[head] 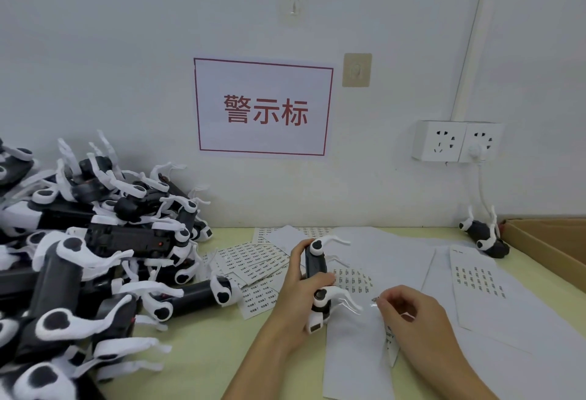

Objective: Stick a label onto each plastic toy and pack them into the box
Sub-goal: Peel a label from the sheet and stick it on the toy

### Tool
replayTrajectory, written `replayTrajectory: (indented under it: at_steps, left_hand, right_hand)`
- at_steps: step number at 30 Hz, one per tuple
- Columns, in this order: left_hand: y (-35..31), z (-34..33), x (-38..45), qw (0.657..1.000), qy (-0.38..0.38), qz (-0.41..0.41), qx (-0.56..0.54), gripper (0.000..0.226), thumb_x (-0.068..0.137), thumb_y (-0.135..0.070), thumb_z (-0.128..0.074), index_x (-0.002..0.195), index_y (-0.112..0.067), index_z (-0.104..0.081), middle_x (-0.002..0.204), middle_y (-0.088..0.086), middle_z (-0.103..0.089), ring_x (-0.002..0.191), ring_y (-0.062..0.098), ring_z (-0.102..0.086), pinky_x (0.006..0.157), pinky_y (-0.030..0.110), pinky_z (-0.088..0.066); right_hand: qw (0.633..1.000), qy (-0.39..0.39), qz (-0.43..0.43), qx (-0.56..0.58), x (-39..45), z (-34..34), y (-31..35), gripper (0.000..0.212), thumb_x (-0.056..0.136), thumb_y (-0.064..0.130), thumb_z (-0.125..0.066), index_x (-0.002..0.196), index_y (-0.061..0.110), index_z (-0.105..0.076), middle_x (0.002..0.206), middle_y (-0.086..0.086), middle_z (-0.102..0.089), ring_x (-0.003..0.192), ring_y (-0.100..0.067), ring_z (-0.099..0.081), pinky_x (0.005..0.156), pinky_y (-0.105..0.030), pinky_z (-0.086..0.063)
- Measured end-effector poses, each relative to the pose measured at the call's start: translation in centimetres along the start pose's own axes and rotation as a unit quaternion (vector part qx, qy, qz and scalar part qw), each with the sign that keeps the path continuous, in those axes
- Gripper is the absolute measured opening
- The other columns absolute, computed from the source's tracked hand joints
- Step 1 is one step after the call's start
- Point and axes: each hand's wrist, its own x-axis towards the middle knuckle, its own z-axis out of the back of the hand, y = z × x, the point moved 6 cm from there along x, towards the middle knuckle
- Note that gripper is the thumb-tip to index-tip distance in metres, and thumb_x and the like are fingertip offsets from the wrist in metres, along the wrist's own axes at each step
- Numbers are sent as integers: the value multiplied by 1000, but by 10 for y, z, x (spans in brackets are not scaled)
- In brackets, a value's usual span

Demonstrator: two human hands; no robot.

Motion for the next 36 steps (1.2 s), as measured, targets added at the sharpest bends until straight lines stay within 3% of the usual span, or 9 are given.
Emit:
replayTrajectory:
  at_steps: [5,12,15,18,21,23,26,31,36]
  left_hand:
    - [-3,-2,-4,991,-48,-51,118,65,72,-22,-69,122,-59,-50,104,7,-64,85,14,-66,73,25,-55]
    - [-9,-4,-7,988,-34,-59,141,66,78,-20,-71,125,-61,-49,108,-1,-65,89,7,-69,78,23,-52]
    - [-9,-6,-10,990,-18,-51,131,68,74,-21,-72,126,-60,-50,114,7,-65,102,24,-69,89,33,-56]
    - [-9,-9,-11,993,11,-45,107,68,82,-8,-70,129,-52,-49,107,20,-63,92,35,-73,74,25,-57]
    - [-10,-9,-11,993,12,-35,109,63,82,-9,-71,124,-50,-49,114,28,-65,96,40,-71,79,30,-56]
    - [-10,-9,-10,994,7,-19,109,60,75,-18,-75,121,-50,-53,112,27,-65,97,40,-69,83,36,-54]
    - [-7,-7,-7,997,15,5,77,61,71,-19,-79,120,-49,-58,101,21,-63,83,30,-66,77,39,-53]
    - [-3,-6,-2,999,40,24,19,64,69,-13,-78,122,-43,-61,100,25,-64,84,35,-66,75,40,-52]
    - [-5,-7,-2,997,73,31,-1,65,68,-9,-80,123,-37,-60,105,27,-69,85,36,-66,71,37,-53]
  right_hand:
    - [999,5,40,-15,-4,-6,7,22,87,7,-70,70,21,-68,70,7,-68,61,-7,-58,54,-14,-44]
    - [994,17,99,-47,-7,-12,16,29,86,2,-68,69,26,-64,70,9,-66,65,-11,-59,55,-14,-43]
    - [991,21,117,-67,-8,-13,17,29,87,4,-67,70,28,-62,70,10,-65,66,-11,-58,55,-12,-42]
    - [987,9,132,-95,-9,-13,19,28,87,8,-67,71,29,-60,69,13,-63,66,-10,-58,56,-12,-41]
    - [980,2,146,-134,-10,-13,24,25,88,15,-66,74,33,-57,78,18,-63,73,-10,-58,60,-17,-44]
    - [978,-13,158,-137,-10,-11,30,24,88,16,-65,75,34,-56,82,18,-62,79,-9,-58,64,-19,-44]
    - [980,-20,165,-104,-4,-13,44,23,87,16,-65,77,34,-57,85,15,-60,89,-5,-57,71,-17,-41]
    - [990,59,116,-54,28,-26,62,16,88,15,-68,77,26,-66,103,11,-55,101,7,-52,81,-11,-38]
    - [987,81,128,-54,60,-30,83,12,87,18,-69,77,24,-67,108,14,-54,106,6,-51,82,-8,-34]
